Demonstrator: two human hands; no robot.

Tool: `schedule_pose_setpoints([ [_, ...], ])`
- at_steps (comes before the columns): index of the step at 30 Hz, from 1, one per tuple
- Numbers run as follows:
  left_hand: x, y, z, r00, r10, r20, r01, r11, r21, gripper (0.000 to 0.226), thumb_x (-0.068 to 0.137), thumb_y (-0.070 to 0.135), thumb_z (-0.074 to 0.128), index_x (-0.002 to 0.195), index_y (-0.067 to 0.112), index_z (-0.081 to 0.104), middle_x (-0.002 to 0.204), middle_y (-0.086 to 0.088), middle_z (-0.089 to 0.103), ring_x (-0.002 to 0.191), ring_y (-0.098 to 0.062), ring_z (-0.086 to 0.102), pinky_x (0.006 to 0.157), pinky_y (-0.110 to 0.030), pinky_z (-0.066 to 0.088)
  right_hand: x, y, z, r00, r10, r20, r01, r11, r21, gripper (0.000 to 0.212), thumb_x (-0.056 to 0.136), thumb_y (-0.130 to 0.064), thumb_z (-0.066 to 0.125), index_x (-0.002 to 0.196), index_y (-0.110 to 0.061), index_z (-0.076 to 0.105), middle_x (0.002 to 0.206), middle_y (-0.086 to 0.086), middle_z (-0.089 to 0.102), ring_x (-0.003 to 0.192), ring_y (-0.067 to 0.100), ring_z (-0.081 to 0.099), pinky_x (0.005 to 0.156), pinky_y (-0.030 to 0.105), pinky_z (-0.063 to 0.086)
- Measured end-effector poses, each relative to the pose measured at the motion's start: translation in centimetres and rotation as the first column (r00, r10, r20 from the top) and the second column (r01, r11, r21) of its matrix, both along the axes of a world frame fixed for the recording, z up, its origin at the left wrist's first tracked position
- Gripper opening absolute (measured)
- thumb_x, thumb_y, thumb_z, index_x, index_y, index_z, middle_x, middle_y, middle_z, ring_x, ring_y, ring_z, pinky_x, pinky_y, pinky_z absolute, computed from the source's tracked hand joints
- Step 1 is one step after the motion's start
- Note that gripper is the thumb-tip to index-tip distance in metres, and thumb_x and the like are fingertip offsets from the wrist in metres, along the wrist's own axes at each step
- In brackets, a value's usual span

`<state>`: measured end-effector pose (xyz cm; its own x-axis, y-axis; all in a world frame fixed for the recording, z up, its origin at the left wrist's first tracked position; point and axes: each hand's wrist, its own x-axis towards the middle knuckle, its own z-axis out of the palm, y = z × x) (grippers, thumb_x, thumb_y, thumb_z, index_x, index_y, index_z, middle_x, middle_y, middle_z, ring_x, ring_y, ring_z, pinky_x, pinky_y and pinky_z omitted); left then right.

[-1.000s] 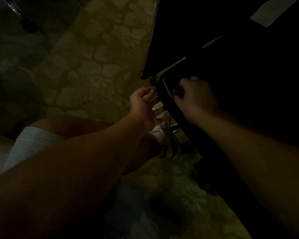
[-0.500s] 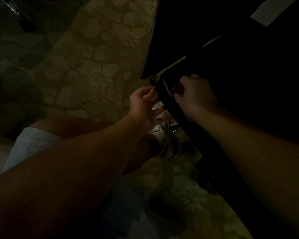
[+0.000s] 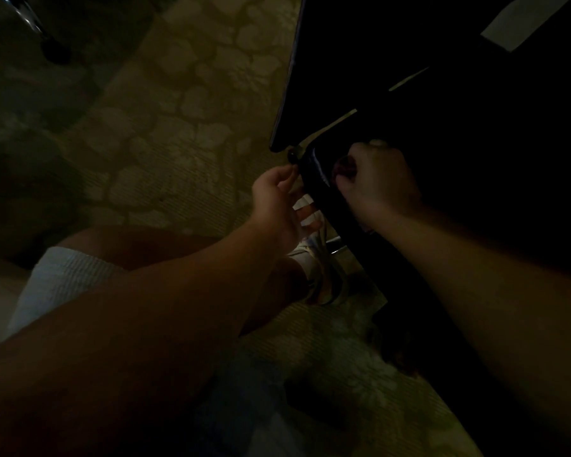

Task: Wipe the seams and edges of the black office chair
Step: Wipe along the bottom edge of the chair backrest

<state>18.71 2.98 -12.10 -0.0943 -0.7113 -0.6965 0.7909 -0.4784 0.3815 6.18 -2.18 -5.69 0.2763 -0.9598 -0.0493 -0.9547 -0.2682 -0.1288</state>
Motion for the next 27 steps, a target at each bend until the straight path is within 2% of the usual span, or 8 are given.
schedule_pose_setpoints([
  [4,0.1,-0.6,0.4,1.000,-0.008,0.027,0.009,0.999,-0.043,0.029,0.093,0.046,0.045,0.107,0.035,0.067,0.135,-0.006,0.060,0.121,-0.034,0.058,0.103,-0.052,0.039,0.4,0.5,-0.2,0.987,0.155,-0.032,-0.152,0.984,0.095,0.031,0.091,-0.025,0.066,0.117,-0.008,0.061,0.121,0.013,0.054,0.109,0.031,0.056,0.072,0.027,0.035],
  [8,0.7,-1.1,-0.6,1.000,-0.016,0.004,0.016,1.000,-0.022,0.043,0.094,0.050,0.042,0.126,0.034,0.066,0.138,-0.007,0.059,0.122,-0.034,0.058,0.104,-0.055,0.039,0.0,-0.2,-0.1,1.000,-0.025,0.014,0.025,1.000,0.010,0.027,0.091,-0.027,0.065,0.113,-0.010,0.062,0.122,0.013,0.055,0.108,0.031,0.057,0.070,0.027,0.036],
  [12,0.6,-1.0,-1.2,1.000,-0.011,0.015,0.011,0.999,-0.033,0.045,0.094,0.051,0.039,0.125,0.034,0.067,0.138,-0.006,0.061,0.124,-0.034,0.057,0.107,-0.057,0.036,0.7,0.2,-0.5,0.995,0.097,-0.009,-0.096,0.993,0.067,0.031,0.091,-0.026,0.065,0.116,-0.009,0.061,0.124,0.013,0.054,0.110,0.031,0.055,0.074,0.027,0.038],
  [17,0.6,-1.0,-1.3,1.000,-0.011,0.004,0.012,0.999,-0.038,0.045,0.093,0.050,0.041,0.128,0.035,0.065,0.139,-0.005,0.059,0.125,-0.034,0.056,0.108,-0.058,0.035,0.6,-0.1,-0.6,0.999,-0.039,0.022,0.039,0.999,-0.011,0.028,0.092,-0.027,0.064,0.114,-0.011,0.062,0.123,0.013,0.056,0.110,0.032,0.057,0.076,0.030,0.044],
  [20,0.6,-0.9,-1.5,1.000,-0.008,0.023,0.009,0.999,-0.045,0.047,0.091,0.050,0.044,0.132,0.035,0.062,0.138,-0.004,0.061,0.124,-0.033,0.057,0.106,-0.058,0.037,1.0,0.7,-1.1,0.995,0.099,-0.019,-0.098,0.994,0.055,0.029,0.092,-0.028,0.065,0.116,-0.012,0.061,0.124,0.011,0.053,0.110,0.030,0.055,0.075,0.031,0.044],
  [21,0.6,-0.9,-1.6,0.999,-0.006,0.031,0.007,0.999,-0.043,0.050,0.090,0.049,0.045,0.135,0.035,0.060,0.138,-0.004,0.061,0.123,-0.034,0.058,0.105,-0.059,0.038,1.0,0.6,-1.1,0.996,0.093,-0.008,-0.093,0.995,0.042,0.028,0.092,-0.028,0.065,0.116,-0.013,0.061,0.123,0.010,0.054,0.109,0.029,0.056,0.074,0.029,0.042],
  [24,0.4,-1.0,-1.4,0.999,-0.003,0.033,0.004,1.000,-0.026,0.052,0.088,0.050,0.047,0.135,0.034,0.061,0.138,-0.004,0.060,0.123,-0.034,0.057,0.103,-0.059,0.039,0.7,-0.1,-0.6,0.997,-0.065,0.028,0.066,0.998,-0.022,0.028,0.092,-0.027,0.064,0.116,-0.012,0.061,0.125,0.012,0.055,0.111,0.030,0.057,0.073,0.027,0.039],
  [27,0.5,-0.9,-1.5,0.999,-0.010,0.046,0.012,0.999,-0.040,0.054,0.086,0.050,0.049,0.136,0.032,0.059,0.138,-0.003,0.061,0.123,-0.033,0.058,0.103,-0.058,0.039,1.2,0.4,-0.9,0.997,0.074,-0.010,-0.074,0.996,0.042,0.029,0.092,-0.027,0.065,0.115,-0.011,0.062,0.123,0.012,0.054,0.109,0.030,0.056,0.075,0.029,0.044],
])
